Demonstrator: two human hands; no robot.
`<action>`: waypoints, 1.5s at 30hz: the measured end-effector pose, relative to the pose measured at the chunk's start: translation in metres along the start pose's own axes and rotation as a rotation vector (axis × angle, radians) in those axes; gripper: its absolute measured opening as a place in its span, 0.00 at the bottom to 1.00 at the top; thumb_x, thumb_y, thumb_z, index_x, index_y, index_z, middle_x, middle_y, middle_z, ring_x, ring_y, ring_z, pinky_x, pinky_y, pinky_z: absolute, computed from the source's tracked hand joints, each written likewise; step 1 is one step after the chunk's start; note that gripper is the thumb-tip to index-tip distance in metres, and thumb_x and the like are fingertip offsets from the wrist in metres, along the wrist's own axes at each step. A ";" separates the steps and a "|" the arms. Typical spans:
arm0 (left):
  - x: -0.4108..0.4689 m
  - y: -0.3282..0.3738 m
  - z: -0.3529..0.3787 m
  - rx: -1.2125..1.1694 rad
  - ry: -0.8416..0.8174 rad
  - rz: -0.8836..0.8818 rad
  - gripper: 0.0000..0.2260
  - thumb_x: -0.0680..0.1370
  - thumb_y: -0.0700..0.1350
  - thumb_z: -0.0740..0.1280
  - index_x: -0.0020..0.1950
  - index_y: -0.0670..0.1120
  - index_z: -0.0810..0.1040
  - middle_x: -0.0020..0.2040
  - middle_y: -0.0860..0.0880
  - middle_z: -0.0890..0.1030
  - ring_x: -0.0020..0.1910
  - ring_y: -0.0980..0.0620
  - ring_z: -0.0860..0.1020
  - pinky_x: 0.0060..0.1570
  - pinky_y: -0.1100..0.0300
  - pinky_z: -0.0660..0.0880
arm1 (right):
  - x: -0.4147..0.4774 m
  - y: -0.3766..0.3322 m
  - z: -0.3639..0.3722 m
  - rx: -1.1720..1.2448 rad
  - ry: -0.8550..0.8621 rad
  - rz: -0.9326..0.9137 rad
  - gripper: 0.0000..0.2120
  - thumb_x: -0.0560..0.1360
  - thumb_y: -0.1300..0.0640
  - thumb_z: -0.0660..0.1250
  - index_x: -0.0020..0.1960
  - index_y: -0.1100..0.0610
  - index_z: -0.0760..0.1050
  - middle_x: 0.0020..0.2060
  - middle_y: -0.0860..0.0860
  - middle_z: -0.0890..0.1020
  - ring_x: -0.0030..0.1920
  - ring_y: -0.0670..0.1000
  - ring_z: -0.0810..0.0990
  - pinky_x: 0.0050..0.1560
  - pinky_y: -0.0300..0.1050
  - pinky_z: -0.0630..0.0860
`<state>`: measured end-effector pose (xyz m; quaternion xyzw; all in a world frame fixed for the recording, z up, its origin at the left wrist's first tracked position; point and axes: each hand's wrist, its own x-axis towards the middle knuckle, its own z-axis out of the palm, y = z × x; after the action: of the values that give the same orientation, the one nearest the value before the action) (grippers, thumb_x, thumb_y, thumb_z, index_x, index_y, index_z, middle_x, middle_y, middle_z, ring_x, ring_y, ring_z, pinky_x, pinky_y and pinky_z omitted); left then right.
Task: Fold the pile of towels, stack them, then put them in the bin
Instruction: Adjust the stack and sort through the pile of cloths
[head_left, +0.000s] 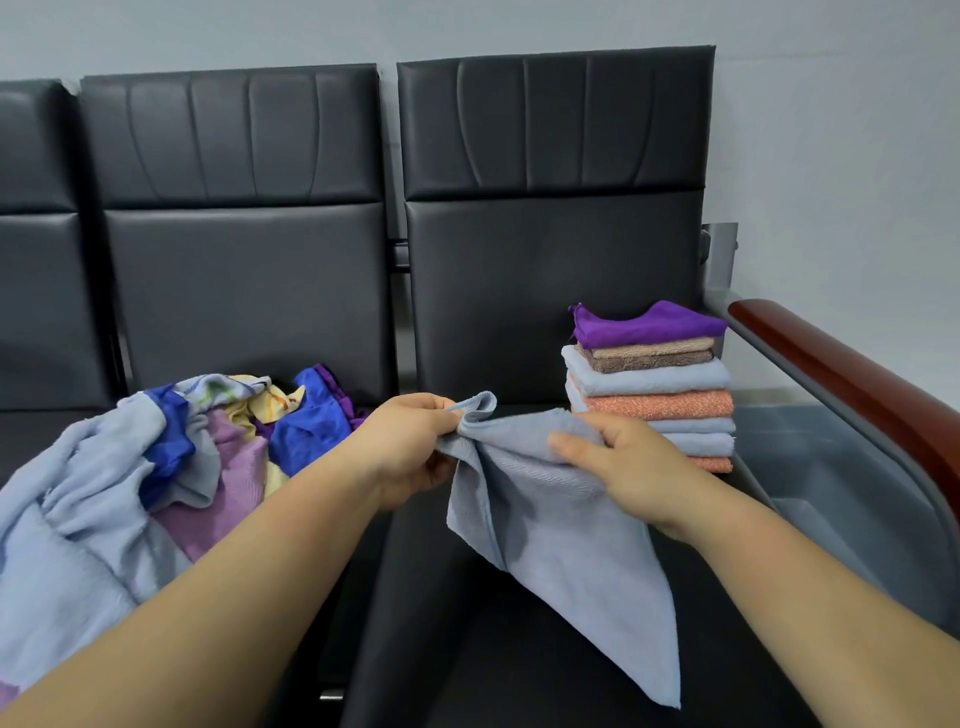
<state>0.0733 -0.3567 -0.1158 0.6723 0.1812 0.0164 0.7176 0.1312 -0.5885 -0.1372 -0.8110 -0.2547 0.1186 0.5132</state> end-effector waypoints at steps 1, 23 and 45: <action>0.000 0.000 -0.001 0.019 -0.023 -0.010 0.05 0.82 0.36 0.64 0.48 0.43 0.77 0.38 0.46 0.76 0.34 0.53 0.73 0.29 0.64 0.74 | 0.002 0.002 -0.001 0.081 0.037 0.042 0.10 0.81 0.46 0.69 0.57 0.49 0.84 0.50 0.45 0.88 0.57 0.47 0.84 0.65 0.55 0.79; 0.009 -0.011 -0.080 0.548 0.027 -0.043 0.09 0.75 0.45 0.77 0.37 0.46 0.81 0.32 0.45 0.73 0.28 0.52 0.67 0.26 0.62 0.58 | 0.010 0.031 -0.023 0.068 0.320 0.273 0.06 0.81 0.50 0.70 0.49 0.51 0.84 0.48 0.52 0.87 0.54 0.56 0.83 0.60 0.57 0.80; 0.036 -0.010 -0.077 -0.447 0.224 -0.045 0.05 0.86 0.42 0.61 0.54 0.46 0.76 0.55 0.41 0.77 0.50 0.39 0.82 0.57 0.45 0.78 | 0.054 0.001 0.005 0.634 0.291 0.341 0.17 0.85 0.57 0.64 0.73 0.56 0.72 0.64 0.55 0.81 0.58 0.52 0.82 0.57 0.47 0.79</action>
<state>0.0830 -0.2737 -0.1365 0.4867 0.2663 0.1147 0.8240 0.1751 -0.5561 -0.1368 -0.6511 0.0085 0.1590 0.7421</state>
